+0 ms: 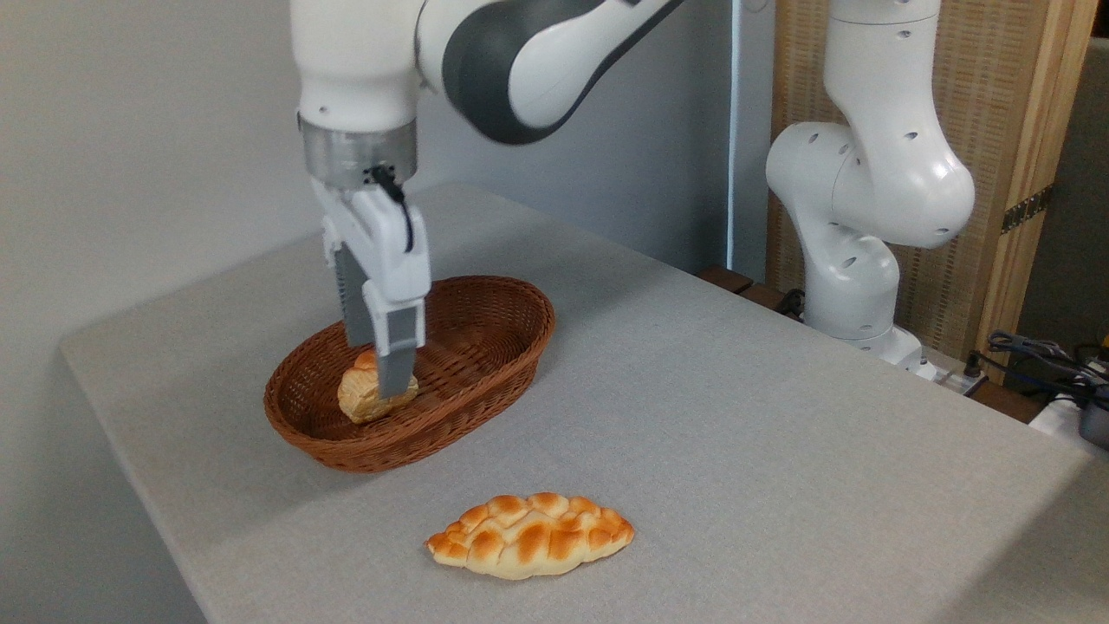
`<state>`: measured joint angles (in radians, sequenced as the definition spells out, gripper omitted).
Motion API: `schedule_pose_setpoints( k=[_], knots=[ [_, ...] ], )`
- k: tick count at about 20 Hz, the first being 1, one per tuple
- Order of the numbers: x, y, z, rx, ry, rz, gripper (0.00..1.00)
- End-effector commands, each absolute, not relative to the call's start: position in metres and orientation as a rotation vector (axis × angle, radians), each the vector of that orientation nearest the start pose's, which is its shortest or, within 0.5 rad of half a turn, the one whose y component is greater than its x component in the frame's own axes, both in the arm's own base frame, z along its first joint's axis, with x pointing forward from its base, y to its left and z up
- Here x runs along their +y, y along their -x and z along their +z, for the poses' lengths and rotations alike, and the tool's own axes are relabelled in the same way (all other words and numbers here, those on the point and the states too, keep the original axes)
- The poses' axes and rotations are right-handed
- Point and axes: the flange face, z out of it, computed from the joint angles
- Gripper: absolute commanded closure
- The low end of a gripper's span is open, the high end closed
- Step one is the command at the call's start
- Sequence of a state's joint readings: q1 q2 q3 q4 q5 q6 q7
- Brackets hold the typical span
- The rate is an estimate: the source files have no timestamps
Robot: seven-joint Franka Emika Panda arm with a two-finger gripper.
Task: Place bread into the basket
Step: 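Lower the bun into the basket and open the gripper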
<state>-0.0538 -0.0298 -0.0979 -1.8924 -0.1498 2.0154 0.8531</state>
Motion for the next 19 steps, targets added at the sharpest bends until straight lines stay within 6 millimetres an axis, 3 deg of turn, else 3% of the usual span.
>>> schedule_pose_setpoints(
  k=[1, 4, 8, 19],
  knots=[
    [-0.058, -0.541, 0.575, 1.430, 2.897, -0.155, 0.00],
    [-0.040, -0.538, 0.598, 1.300, 2.975, -0.104, 0.00],
    [-0.042, -0.542, 0.611, 1.176, 2.941, -0.078, 0.00],
    [-0.048, -0.549, 0.614, 1.142, 2.946, -0.046, 0.00]
  ],
)
